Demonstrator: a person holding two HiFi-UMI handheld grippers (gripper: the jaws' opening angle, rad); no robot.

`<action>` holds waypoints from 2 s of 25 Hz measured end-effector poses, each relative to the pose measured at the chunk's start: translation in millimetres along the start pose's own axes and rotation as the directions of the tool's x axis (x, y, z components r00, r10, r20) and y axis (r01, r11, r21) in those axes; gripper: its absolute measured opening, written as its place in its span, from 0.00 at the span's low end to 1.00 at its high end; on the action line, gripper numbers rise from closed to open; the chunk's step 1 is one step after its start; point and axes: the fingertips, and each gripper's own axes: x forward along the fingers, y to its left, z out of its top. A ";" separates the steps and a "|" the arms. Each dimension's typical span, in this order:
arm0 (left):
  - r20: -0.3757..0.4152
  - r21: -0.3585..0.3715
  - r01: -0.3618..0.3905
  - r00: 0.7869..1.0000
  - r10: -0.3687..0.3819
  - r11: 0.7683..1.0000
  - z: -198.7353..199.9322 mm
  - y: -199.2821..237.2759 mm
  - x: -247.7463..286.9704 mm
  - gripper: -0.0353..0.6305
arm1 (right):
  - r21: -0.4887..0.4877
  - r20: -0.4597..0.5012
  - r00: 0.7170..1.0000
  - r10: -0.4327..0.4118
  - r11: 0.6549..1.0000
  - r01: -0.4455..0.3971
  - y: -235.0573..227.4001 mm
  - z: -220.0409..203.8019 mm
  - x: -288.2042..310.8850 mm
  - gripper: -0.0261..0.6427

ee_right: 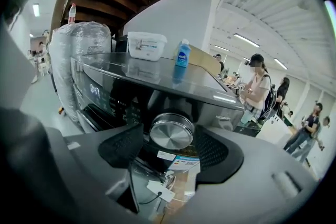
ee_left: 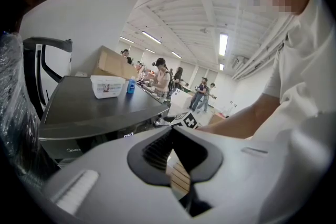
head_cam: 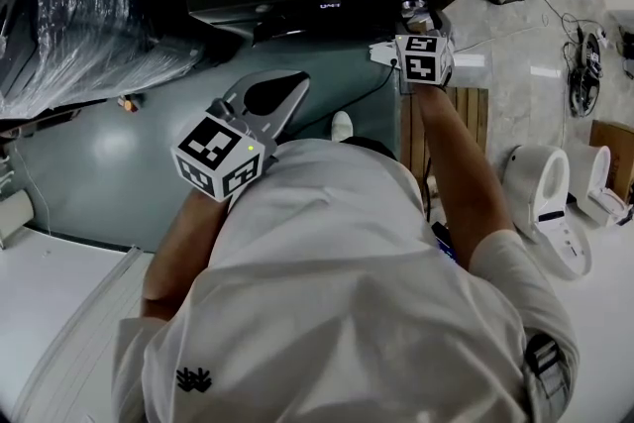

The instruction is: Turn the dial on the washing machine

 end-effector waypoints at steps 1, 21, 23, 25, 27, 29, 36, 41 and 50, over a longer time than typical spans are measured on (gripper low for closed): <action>-0.001 0.001 0.000 1.000 0.000 1.000 0.0 -0.2 0.1 0.14 | -0.009 0.000 1.000 -0.006 1.000 0.006 0.7 -1.5 2.7 0.46; -0.005 0.009 0.000 1.000 0.000 1.000 0.3 0.6 0.7 0.14 | 0.426 0.067 0.995 0.071 0.900 -0.093 -17.1 -1.8 1.2 0.43; -0.004 0.010 -0.001 1.000 0.001 1.000 0.1 -0.7 0.9 0.14 | 0.415 0.065 0.996 0.067 0.906 -0.089 -17.1 -1.4 1.0 0.43; -0.004 0.010 -0.002 1.000 0.002 1.000 -0.3 -1.8 0.8 0.14 | 0.392 0.061 0.996 0.062 0.916 -0.081 -17.3 -1.5 0.6 0.43; -0.004 0.008 -0.003 1.000 0.003 1.000 -1.2 -2.1 0.0 0.14 | 0.357 0.054 0.997 0.058 0.931 -0.073 -16.7 -1.1 0.4 0.44; -0.005 0.006 -0.005 1.000 0.005 1.000 -1.4 -1.3 -1.1 0.14 | 0.312 0.047 0.998 0.051 0.948 -0.063 -15.4 0.8 0.5 0.44; -0.002 0.001 -0.009 1.000 0.009 1.000 -2.1 -1.5 -2.0 0.14 | 0.089 0.030 1.000 0.011 0.996 -0.013 -5.6 2.3 -4.7 0.45; -0.005 0.002 -0.015 1.000 0.015 1.000 -2.5 -1.8 -3.4 0.14 | -0.039 0.023 1.000 -0.005 0.999 0.006 6.0 -1.9 3.0 0.45; -0.007 -0.004 -0.030 1.000 0.030 1.000 -3.6 0.9 -7.2 0.14 | -0.091 -0.026 0.999 -0.044 0.995 0.041 1.2 -7.9 11.1 0.45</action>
